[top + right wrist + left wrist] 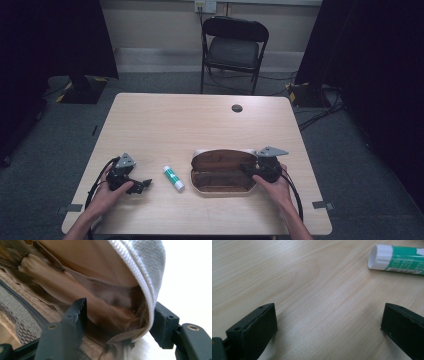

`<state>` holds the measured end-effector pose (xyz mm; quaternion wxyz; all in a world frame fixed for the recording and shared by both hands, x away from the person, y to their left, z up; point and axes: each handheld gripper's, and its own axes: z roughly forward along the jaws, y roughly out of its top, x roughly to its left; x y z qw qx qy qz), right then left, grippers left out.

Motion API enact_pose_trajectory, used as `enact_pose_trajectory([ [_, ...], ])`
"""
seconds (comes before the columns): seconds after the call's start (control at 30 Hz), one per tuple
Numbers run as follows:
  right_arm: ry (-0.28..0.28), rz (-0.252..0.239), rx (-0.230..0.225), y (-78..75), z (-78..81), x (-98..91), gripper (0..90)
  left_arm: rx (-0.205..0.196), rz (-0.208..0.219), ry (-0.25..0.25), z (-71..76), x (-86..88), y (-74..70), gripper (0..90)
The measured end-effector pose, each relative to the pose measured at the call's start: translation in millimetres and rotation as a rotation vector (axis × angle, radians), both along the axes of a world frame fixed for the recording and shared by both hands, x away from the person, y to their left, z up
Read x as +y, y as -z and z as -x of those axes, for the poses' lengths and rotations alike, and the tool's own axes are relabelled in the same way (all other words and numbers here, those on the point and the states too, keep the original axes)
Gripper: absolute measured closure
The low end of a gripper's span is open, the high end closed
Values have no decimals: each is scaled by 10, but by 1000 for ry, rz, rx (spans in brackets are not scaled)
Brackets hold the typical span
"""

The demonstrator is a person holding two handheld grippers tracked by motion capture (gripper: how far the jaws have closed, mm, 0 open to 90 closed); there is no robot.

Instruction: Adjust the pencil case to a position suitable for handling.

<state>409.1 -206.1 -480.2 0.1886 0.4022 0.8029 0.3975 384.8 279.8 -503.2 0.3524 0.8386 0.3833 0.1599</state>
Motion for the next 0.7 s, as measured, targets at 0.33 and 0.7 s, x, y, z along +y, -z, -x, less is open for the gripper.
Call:
enact_pose_trajectory([
  [0.33, -21, 13, 21, 1, 131, 22, 368, 1, -1, -1, 0, 0, -1, 0],
  [0.7, 23, -33, 0, -136, 299, -158, 265, 0, -2, 0, -1, -1, -2, 0],
])
